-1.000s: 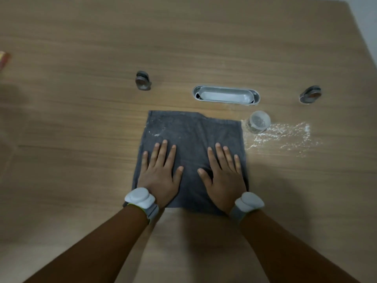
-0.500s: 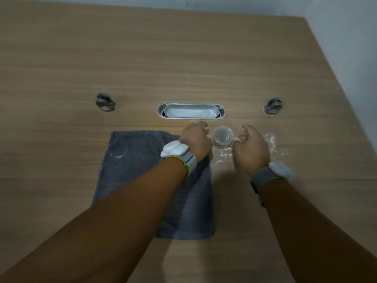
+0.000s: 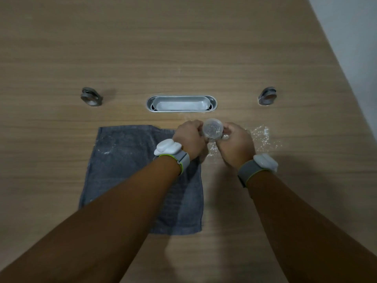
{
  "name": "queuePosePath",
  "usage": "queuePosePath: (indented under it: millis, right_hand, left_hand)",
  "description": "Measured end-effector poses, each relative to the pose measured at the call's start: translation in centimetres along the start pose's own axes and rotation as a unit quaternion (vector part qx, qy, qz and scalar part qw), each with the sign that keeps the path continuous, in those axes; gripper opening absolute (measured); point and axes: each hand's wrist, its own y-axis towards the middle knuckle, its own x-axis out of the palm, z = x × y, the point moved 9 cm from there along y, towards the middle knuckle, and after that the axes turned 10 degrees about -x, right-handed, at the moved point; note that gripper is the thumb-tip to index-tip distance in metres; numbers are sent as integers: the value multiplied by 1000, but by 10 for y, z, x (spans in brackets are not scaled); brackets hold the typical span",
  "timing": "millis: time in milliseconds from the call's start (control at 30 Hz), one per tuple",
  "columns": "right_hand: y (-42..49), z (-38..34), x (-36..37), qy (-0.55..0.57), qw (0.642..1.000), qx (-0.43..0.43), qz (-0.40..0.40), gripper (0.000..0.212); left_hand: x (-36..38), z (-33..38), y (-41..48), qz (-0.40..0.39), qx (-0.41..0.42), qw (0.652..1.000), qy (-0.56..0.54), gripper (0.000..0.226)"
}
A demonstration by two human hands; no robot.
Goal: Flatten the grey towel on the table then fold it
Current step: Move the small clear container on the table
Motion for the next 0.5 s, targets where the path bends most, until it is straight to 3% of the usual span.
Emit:
queuePosePath:
  millis: [133,333,500]
  right_hand:
    - [-3,-2,-2,8,1000,-1,-7,37]
    - [-12,-19,-4,34,999,3,-7,38]
    - [-29,-44,9,45,999,-3,-16,39]
  left_hand:
    - [-2,-1,-4,7,3,1000,-6,46]
    - [-17,-5,-17,30,4,999,-14,33]
    - [-33,-27,-38,36,-9,999,-24,42]
